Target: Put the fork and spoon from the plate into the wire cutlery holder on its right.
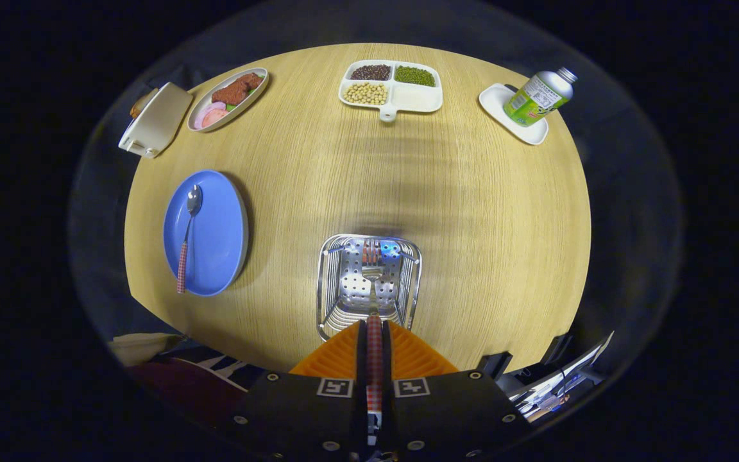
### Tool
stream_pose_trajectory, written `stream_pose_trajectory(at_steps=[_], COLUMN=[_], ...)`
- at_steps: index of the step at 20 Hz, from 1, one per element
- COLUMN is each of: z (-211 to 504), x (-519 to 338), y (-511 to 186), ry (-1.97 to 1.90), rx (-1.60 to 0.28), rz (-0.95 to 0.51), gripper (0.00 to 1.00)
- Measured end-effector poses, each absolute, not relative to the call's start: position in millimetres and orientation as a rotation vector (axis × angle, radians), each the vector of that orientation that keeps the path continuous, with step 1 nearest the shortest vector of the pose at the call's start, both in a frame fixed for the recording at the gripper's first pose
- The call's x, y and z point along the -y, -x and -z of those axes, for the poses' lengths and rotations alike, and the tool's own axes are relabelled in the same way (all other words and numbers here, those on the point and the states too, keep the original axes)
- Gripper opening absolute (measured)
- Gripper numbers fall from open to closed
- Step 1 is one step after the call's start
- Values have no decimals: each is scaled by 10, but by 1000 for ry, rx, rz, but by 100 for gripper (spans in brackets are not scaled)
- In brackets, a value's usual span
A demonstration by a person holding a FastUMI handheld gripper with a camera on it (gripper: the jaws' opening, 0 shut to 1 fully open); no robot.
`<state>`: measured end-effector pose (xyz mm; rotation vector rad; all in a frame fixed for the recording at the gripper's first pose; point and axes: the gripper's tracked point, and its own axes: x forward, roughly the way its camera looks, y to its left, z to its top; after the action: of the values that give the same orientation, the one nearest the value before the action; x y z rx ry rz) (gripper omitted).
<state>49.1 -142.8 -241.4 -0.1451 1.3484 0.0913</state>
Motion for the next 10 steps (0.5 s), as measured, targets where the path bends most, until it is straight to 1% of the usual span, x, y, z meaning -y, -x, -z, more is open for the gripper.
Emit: stream_pose_trajectory(at_steps=[1, 2, 4, 5, 8, 9, 10], z=[2371, 2357, 2266, 2204, 1981, 1896, 1818], x=[1406, 1388, 1403, 1395, 1174, 1050, 934], y=[-516, -533, -545, -543, -577, -584, -585], ry=[124, 102, 82, 75, 19, 0, -3], rx=[-1331, -1312, -1265, -1237, -1104, -1055, -1003], rz=[-88, -87, -77, -72, -100, -114, -131], gripper=[14, 16, 40, 58, 78, 81, 82])
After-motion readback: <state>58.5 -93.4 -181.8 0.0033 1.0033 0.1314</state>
